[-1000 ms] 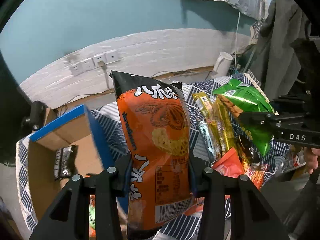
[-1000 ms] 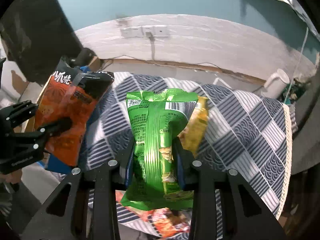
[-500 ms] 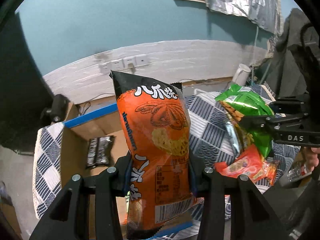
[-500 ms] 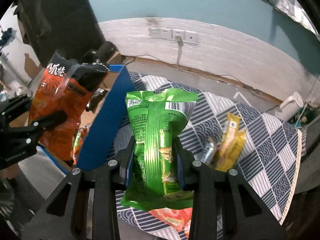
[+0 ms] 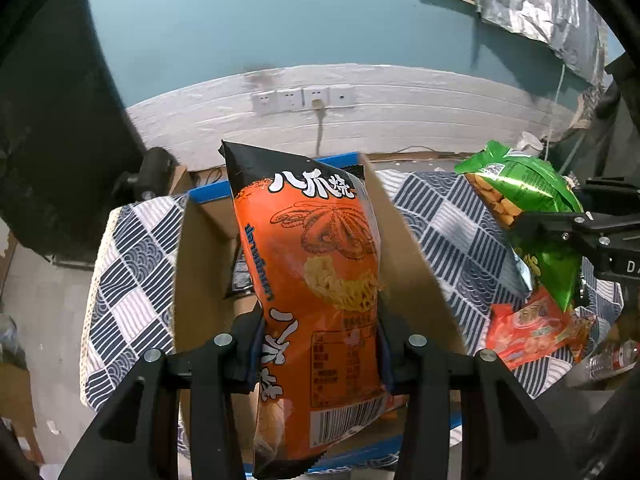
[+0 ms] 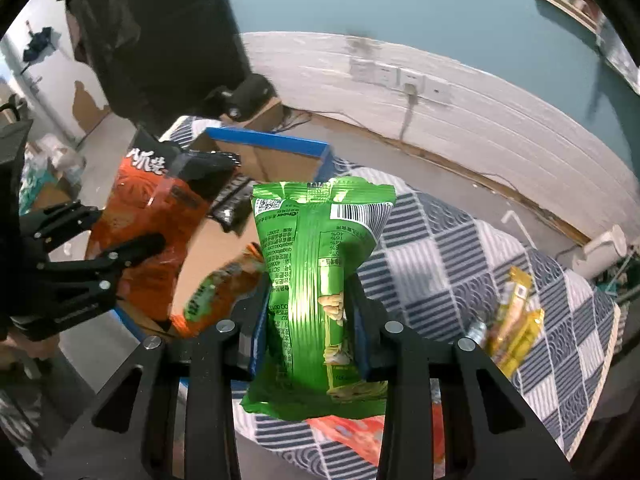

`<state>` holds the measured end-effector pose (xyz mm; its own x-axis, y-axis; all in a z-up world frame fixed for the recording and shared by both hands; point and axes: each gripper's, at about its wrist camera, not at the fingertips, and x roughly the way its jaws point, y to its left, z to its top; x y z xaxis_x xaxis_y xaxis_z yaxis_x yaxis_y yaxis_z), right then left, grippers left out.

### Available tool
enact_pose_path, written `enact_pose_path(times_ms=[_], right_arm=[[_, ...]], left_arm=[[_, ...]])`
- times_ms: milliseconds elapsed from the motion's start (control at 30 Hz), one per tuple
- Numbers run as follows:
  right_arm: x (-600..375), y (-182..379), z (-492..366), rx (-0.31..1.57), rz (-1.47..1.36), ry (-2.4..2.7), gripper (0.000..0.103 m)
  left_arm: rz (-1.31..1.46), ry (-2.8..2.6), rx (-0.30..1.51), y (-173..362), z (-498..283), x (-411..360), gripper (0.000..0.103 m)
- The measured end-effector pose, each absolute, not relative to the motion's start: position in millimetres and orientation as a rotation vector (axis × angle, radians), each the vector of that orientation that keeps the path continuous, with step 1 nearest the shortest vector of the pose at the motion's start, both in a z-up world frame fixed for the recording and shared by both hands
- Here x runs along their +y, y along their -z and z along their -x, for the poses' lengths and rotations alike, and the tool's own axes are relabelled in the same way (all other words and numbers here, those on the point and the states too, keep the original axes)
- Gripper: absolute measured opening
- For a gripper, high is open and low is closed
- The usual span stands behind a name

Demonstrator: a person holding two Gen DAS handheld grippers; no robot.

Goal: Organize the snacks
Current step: 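Carry the orange bag with the left tool while the right carries the green bag to the box, then open both tools to drop the orange and green bags into the box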

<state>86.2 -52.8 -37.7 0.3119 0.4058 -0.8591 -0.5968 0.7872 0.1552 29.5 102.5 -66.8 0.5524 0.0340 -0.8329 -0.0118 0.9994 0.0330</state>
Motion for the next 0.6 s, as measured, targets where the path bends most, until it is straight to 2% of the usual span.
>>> enact_pose_path(times_ms=[600], right_arm=[[35.9,63.8,-84.6,1.13,0.257,-0.783,0.033]], left_arm=[[-0.018,-0.095,1.038,90.2,-19.7,149.8,0.045]])
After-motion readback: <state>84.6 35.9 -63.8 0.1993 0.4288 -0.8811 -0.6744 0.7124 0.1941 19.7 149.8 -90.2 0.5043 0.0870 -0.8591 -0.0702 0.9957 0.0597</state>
